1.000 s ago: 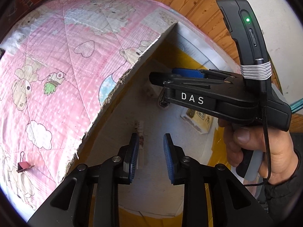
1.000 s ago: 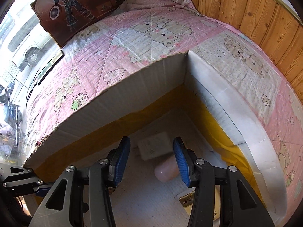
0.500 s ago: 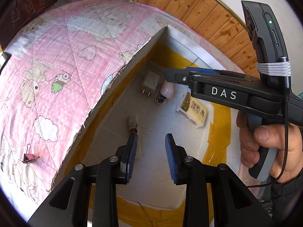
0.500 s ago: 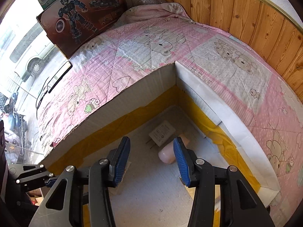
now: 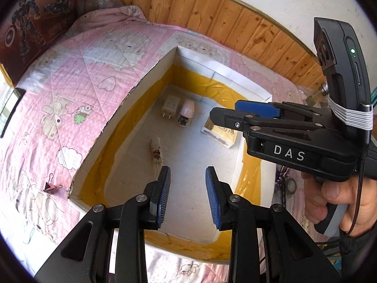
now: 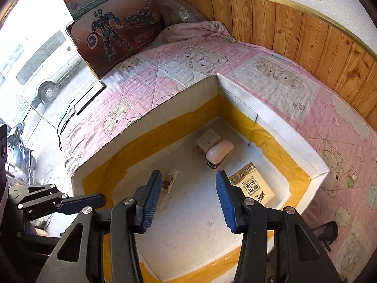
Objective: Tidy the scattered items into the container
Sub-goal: 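Withdraw both grippers from the box toward the remaining items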
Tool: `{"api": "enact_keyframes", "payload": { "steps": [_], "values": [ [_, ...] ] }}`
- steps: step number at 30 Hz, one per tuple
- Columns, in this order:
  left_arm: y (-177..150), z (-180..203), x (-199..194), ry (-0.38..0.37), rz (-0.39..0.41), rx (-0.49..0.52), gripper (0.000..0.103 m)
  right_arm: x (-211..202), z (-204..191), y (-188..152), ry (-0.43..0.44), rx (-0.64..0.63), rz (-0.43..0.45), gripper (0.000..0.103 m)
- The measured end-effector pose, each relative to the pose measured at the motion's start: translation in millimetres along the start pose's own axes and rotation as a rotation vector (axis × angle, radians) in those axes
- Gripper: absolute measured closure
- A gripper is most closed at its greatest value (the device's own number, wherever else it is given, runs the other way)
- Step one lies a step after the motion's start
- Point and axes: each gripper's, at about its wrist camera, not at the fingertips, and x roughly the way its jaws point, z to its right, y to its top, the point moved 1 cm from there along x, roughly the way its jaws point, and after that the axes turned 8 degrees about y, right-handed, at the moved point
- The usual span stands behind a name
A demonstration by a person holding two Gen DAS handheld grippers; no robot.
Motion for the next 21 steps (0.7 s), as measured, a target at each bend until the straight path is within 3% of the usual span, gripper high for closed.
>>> {"api": "enact_keyframes", "payload": {
  "steps": [10, 17, 21],
  "values": [
    [-21.8, 13.4, -27.7, 0.012, 0.045, 0.014, 0.071, -49.7, -13.3, -35.0, 0.009, 0.015, 0.128, 0.054],
    [-35.5, 16.8, -56.4, 0.025, 0.158, 0.017, 0.071, -77.1, -15.5, -61.3, 0.044, 0.070, 0.233, 0.054],
    [-45.5, 23.7, -62.0, 0.024, 0.171, 0.040, 0.071, -87.4, -18.2, -78.3, 0.058, 0.092, 0.295, 0.054]
  ]
}}
